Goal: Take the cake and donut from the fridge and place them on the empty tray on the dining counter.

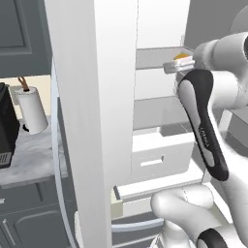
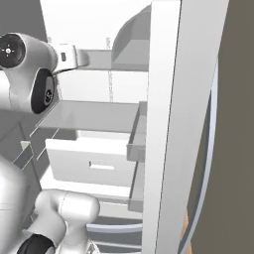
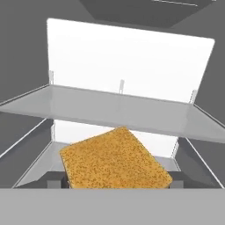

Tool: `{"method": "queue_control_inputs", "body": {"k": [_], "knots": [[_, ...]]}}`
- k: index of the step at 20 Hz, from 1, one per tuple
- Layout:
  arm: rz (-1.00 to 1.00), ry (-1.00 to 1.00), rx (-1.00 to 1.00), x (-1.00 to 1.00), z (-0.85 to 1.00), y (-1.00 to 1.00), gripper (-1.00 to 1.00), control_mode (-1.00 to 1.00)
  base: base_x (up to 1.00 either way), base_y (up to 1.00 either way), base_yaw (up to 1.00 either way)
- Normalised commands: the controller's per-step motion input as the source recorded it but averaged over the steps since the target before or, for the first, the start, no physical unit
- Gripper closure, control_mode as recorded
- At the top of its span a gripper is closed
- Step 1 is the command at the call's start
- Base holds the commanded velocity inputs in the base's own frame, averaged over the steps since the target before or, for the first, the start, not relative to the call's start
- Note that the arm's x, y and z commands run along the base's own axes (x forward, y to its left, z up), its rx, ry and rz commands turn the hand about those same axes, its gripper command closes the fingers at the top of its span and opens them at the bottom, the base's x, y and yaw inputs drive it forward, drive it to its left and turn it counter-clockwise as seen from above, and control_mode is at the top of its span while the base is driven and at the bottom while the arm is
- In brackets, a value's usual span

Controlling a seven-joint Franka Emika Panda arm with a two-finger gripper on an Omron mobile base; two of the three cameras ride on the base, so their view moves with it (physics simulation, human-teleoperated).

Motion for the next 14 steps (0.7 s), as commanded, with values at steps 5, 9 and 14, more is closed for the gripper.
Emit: {"method": "queue_control_inputs", "body": {"k": [5, 9, 14], "knots": [[0.01, 0.0, 0.0, -1.0, -0.19, -0.01, 1.0, -1.0, 0.0, 0.0, 0.0], [0.02, 0.0, 0.0, -0.97, -0.48, 0.0, 1.0, -1.0, 0.0, 0.0, 0.0], [0.03, 0.0, 0.0, -0.92, -0.41, 0.0, 1.0, -1.0, 0.0, 0.0, 0.0]]}}
